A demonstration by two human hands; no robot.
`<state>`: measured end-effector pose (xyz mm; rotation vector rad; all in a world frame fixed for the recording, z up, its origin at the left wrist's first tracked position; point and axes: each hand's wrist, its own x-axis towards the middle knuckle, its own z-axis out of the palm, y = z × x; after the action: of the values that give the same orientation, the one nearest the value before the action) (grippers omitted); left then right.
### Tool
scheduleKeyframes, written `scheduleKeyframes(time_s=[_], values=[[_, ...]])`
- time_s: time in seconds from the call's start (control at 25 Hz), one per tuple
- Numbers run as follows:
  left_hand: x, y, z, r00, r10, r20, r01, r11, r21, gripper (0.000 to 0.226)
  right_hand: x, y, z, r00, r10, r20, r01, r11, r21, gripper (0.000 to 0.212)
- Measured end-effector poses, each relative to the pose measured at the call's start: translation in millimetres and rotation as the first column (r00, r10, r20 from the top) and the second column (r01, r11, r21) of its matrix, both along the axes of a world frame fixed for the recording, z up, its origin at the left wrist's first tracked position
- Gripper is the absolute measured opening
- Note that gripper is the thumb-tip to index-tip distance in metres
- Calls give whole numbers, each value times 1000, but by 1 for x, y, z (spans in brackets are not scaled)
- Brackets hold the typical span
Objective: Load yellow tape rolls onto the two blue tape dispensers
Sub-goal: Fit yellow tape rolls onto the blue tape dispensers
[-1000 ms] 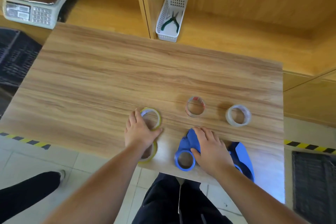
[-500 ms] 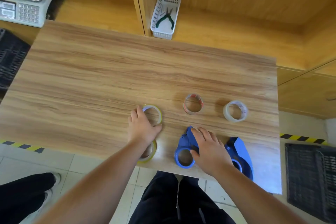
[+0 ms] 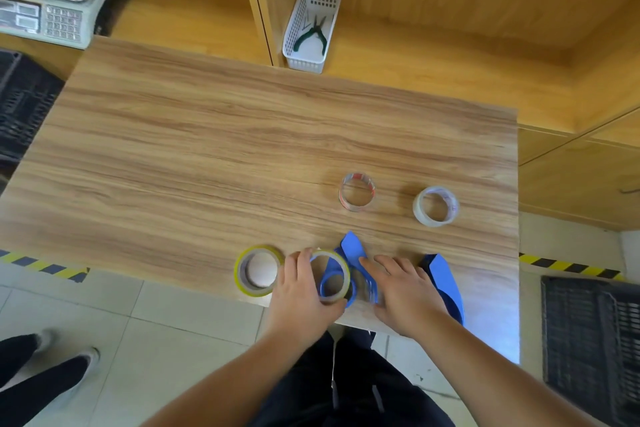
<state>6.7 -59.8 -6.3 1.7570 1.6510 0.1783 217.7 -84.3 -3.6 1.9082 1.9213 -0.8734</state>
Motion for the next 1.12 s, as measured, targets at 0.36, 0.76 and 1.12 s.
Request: scheduleKeyframes(time_s=[0.36,0.76,1.12], values=[[27,-26,-12,998,6,-65,-5,1000,8,103,5,1,-7,999,42,-8,-42,998,46,81],[34,-41,-21,993,46,-111,-46,999,2,98,7,1,-11,998,60,-7,-60,996,73,83],[43,-31,-42,982,26,-185,-41,996,-80,99,6,0,-11,997,71,16,-72,995,67,83]])
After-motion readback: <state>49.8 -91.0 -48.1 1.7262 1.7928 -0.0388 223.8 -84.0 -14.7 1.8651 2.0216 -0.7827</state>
